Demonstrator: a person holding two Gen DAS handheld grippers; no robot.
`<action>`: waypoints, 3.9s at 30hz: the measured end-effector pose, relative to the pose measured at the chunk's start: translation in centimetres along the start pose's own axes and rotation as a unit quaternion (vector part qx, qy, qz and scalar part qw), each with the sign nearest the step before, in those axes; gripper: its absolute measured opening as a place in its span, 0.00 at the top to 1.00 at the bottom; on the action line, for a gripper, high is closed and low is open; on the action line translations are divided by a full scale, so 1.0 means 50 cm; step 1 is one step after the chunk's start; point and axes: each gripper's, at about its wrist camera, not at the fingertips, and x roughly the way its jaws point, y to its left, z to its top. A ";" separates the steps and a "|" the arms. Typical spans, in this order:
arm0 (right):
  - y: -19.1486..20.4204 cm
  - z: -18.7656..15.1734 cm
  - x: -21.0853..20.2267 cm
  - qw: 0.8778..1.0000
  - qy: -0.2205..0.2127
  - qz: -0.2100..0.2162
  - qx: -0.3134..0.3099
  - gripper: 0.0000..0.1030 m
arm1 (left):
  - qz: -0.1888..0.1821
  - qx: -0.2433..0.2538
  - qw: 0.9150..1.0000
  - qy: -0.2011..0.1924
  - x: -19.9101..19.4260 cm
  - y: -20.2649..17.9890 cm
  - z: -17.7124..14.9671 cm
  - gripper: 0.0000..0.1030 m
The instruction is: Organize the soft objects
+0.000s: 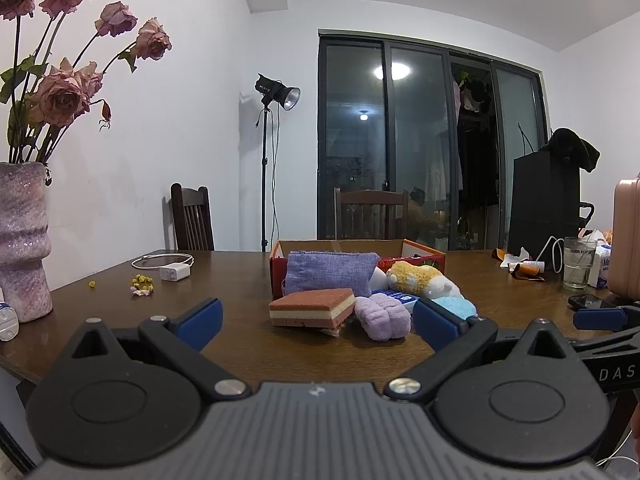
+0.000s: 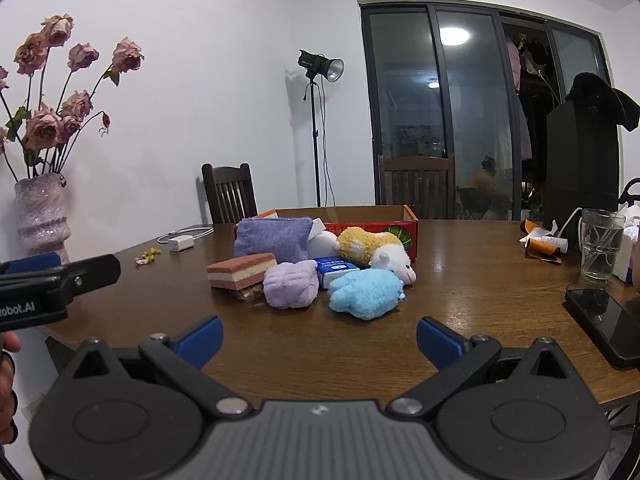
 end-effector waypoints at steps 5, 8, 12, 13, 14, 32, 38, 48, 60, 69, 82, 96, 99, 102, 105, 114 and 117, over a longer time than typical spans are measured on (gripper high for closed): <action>0.000 0.001 0.001 1.000 0.003 0.001 -0.001 0.00 | 0.000 0.000 1.000 0.000 -0.001 0.000 0.000 0.00; 0.001 0.001 0.000 1.000 0.002 0.003 -0.001 0.00 | 0.000 0.000 1.000 0.000 -0.001 0.000 0.001 0.00; 0.001 0.001 -0.001 1.000 0.002 0.003 -0.001 0.00 | 0.000 0.000 1.000 0.001 -0.001 0.000 0.001 0.00; 0.001 0.001 -0.001 1.000 0.002 0.003 -0.002 0.00 | 0.000 0.000 1.000 0.001 -0.001 0.000 0.001 0.00; 0.000 0.001 0.000 1.000 0.002 0.003 -0.002 0.00 | 0.000 0.000 1.000 0.000 -0.001 0.000 0.000 0.00; -0.003 0.001 -0.002 1.000 0.000 0.001 0.000 0.00 | 0.000 -0.001 1.000 -0.001 -0.003 -0.002 0.001 0.00; -0.002 0.000 -0.002 1.000 -0.001 0.000 0.001 0.00 | 0.000 -0.001 1.000 0.000 -0.003 -0.001 0.001 0.00; -0.002 -0.001 -0.003 1.000 -0.004 0.002 0.002 0.00 | 0.000 0.001 1.000 0.001 -0.002 -0.001 0.001 0.00; -0.004 -0.002 -0.002 1.000 -0.001 0.003 0.004 0.00 | 0.003 0.003 1.000 0.003 -0.001 -0.003 0.001 0.00; -0.010 -0.013 0.023 1.000 -0.008 -0.009 -0.013 0.00 | 0.016 0.016 1.000 0.006 0.045 -0.006 0.001 0.00; -0.033 0.017 0.177 0.997 0.039 0.059 0.025 0.04 | -0.012 0.009 0.997 0.073 0.259 0.061 0.032 0.00; 0.065 0.098 0.454 0.982 0.094 0.144 0.082 0.63 | -0.147 -0.176 0.942 0.245 0.590 0.263 0.033 0.46; 0.062 0.091 0.478 0.976 0.102 0.153 0.119 0.65 | -0.183 -0.211 0.927 0.251 0.591 0.271 0.004 0.52; 0.060 0.087 0.486 0.974 0.102 0.156 0.127 0.64 | -0.180 -0.211 0.930 0.243 0.570 0.277 0.010 0.58; 0.052 0.105 0.471 0.971 0.094 0.169 0.138 0.64 | -0.181 -0.206 0.937 0.218 0.519 0.277 0.045 0.60; 0.007 0.115 0.265 0.974 0.069 0.193 0.101 0.64 | -0.206 -0.180 0.944 0.185 0.291 0.170 0.045 0.59; -0.028 0.087 0.224 0.977 0.081 0.167 0.100 0.63 | -0.221 -0.170 0.940 0.197 0.251 0.109 0.011 0.59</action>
